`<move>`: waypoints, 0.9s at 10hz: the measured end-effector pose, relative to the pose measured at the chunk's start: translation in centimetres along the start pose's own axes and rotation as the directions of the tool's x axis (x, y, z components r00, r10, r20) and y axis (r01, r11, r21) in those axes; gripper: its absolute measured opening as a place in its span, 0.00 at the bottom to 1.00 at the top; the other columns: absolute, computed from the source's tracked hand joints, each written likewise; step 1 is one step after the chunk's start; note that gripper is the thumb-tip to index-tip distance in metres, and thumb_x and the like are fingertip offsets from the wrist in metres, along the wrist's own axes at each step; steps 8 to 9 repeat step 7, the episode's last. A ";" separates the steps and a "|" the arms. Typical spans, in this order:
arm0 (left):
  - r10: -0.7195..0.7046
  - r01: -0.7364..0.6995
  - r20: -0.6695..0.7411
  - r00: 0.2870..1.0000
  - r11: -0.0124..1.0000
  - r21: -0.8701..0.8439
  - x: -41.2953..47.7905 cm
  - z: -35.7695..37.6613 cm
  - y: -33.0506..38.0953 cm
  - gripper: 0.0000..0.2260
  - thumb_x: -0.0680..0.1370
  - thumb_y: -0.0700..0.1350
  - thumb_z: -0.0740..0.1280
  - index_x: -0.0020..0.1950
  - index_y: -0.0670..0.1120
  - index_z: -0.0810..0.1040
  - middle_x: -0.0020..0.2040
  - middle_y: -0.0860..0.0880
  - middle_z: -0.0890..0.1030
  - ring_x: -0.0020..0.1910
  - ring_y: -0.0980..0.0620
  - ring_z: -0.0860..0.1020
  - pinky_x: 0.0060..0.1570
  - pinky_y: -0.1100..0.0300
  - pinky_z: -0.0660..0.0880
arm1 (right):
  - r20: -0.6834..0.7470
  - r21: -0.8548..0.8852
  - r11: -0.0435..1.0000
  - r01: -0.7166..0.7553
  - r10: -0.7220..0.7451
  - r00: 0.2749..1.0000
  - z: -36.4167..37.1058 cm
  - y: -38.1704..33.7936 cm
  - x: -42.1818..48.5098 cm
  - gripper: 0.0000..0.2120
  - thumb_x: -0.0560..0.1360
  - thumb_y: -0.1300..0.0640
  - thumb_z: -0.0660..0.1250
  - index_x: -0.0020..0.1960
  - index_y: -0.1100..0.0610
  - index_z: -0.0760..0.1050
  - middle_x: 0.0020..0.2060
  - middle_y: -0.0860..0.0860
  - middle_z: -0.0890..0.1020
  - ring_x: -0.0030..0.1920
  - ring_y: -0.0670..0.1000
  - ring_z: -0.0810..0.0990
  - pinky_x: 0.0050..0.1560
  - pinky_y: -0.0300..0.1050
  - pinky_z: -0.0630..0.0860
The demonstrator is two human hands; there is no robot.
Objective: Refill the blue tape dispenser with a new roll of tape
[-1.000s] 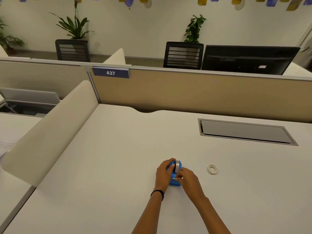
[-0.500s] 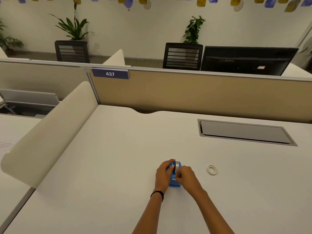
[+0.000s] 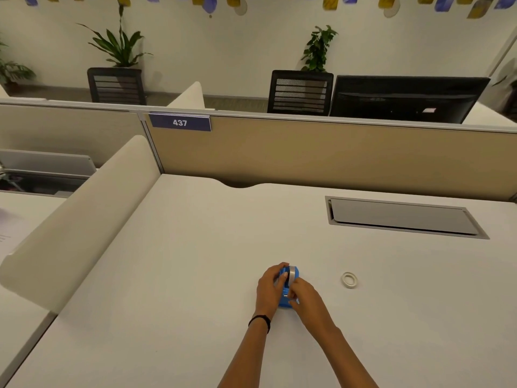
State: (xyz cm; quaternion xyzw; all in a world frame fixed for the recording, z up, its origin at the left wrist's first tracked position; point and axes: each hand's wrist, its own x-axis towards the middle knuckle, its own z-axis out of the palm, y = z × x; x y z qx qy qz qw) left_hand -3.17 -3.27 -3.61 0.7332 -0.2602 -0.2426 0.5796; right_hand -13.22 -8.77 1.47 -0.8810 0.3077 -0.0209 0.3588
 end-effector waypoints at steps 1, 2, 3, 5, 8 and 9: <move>0.003 -0.003 0.005 1.000 1.000 0.015 0.0 -0.1 0.1 0.12 0.79 0.43 0.62 0.62 0.47 0.76 0.59 0.52 0.79 0.58 0.56 0.76 0.60 0.64 0.72 | -0.005 0.006 1.000 0.011 -0.011 1.000 0.1 0.1 -0.2 0.11 0.78 0.62 0.59 0.60 0.63 0.69 0.55 0.56 0.75 0.47 0.46 0.69 0.43 0.26 0.66; 0.008 -0.009 0.030 1.000 0.999 0.037 0.1 -0.3 0.1 0.12 0.79 0.43 0.63 0.62 0.46 0.76 0.60 0.51 0.79 0.58 0.56 0.76 0.58 0.68 0.72 | -0.008 -0.002 0.997 0.075 -0.075 0.997 -0.1 0.5 -0.3 0.07 0.75 0.62 0.65 0.52 0.62 0.73 0.52 0.57 0.77 0.44 0.46 0.71 0.43 0.26 0.67; 0.004 -0.007 0.092 0.996 0.999 0.033 0.2 -0.7 0.2 0.13 0.79 0.41 0.62 0.64 0.45 0.74 0.62 0.49 0.77 0.60 0.54 0.75 0.55 0.74 0.71 | -0.028 -0.013 0.995 0.094 -0.095 0.995 -0.7 0.8 -0.2 0.06 0.73 0.59 0.67 0.49 0.61 0.75 0.49 0.56 0.78 0.43 0.46 0.72 0.43 0.30 0.69; -0.038 0.024 0.223 0.974 0.998 0.065 0.0 -1.7 0.3 0.19 0.80 0.43 0.61 0.71 0.47 0.66 0.68 0.48 0.72 0.65 0.52 0.73 0.62 0.67 0.69 | -0.114 -0.008 0.994 0.109 -0.109 0.987 -2.2 0.8 -0.7 0.07 0.77 0.59 0.61 0.52 0.58 0.75 0.50 0.54 0.79 0.46 0.47 0.75 0.48 0.35 0.71; -0.115 0.058 0.257 0.960 0.975 0.217 0.5 -3.2 2.5 0.20 0.80 0.47 0.60 0.72 0.51 0.64 0.73 0.49 0.66 0.68 0.48 0.69 0.66 0.58 0.66 | -0.109 -0.085 0.994 0.065 -0.075 0.991 -5.5 1.0 0.2 0.12 0.78 0.58 0.59 0.60 0.55 0.73 0.60 0.51 0.76 0.59 0.49 0.75 0.58 0.36 0.68; -0.115 0.058 0.257 0.960 0.975 0.217 0.5 -3.2 2.5 0.20 0.80 0.47 0.60 0.72 0.51 0.64 0.73 0.49 0.66 0.68 0.48 0.69 0.66 0.58 0.66 | -0.109 -0.085 0.994 0.065 -0.075 0.991 -5.5 1.0 0.2 0.12 0.78 0.58 0.59 0.60 0.55 0.73 0.60 0.51 0.76 0.59 0.49 0.75 0.58 0.36 0.68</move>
